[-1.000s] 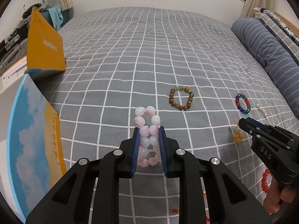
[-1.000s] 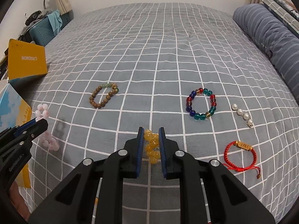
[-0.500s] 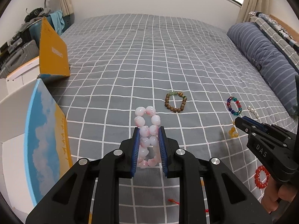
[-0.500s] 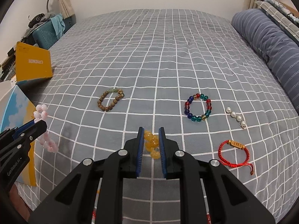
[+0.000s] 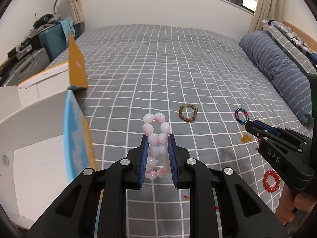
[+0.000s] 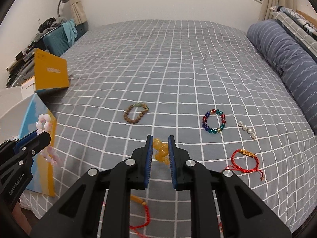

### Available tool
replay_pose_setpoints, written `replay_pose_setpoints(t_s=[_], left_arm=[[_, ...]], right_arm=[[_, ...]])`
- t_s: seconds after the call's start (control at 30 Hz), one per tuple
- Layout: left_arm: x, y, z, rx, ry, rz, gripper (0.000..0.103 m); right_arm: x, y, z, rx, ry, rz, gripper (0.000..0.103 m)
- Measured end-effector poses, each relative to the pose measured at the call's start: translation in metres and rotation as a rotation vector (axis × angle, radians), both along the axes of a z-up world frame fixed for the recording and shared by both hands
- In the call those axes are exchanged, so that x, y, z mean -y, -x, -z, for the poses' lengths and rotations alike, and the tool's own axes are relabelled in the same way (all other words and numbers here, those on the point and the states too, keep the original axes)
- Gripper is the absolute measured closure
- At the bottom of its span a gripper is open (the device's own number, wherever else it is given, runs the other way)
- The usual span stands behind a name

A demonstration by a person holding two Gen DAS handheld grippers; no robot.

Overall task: Organize jewelry
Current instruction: 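Carry both held bracelets over the open white box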

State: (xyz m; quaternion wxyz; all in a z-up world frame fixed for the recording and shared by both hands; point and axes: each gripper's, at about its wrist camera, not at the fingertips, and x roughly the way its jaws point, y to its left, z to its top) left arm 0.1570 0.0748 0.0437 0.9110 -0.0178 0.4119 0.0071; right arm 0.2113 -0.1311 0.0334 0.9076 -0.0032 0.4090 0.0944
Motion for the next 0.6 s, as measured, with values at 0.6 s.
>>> replay_pose_setpoints(t_s=[0.6], left_arm=[[-0.066, 0.070, -0.052, 0.067, -0.010, -0.107, 0.083]], right_arm=[[-0.082, 0.052, -0.052, 0.058, -0.009, -0.109, 0.088]])
